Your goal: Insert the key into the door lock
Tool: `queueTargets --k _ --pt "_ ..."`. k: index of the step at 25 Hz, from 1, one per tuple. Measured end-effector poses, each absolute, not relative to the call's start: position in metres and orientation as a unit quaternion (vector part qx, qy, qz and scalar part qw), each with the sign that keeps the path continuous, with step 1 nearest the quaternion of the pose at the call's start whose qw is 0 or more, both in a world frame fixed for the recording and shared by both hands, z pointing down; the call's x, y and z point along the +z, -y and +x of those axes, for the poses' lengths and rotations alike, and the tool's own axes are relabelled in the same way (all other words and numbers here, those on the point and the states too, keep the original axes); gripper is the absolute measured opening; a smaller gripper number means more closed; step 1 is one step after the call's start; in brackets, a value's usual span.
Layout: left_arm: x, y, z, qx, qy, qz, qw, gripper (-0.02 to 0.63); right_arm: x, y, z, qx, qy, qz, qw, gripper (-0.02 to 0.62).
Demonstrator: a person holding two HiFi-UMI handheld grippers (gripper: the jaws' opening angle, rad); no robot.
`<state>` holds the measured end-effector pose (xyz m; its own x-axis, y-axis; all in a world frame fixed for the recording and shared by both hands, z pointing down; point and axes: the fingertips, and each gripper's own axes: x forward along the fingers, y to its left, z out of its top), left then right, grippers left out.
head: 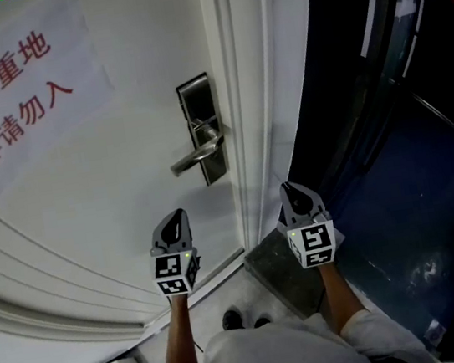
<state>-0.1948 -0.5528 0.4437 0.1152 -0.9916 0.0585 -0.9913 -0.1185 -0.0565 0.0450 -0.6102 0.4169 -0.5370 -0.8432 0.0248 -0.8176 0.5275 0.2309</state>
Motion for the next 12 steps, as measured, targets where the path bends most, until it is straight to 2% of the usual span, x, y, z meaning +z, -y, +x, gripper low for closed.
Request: queueTargets --k 12 --pt "0.438 0.531 -0.234 -0.047 -0.682 -0.730 0.010 0.017 0.402 0.621 0.000 -0.112 0.880 0.459 0.054 0.029"
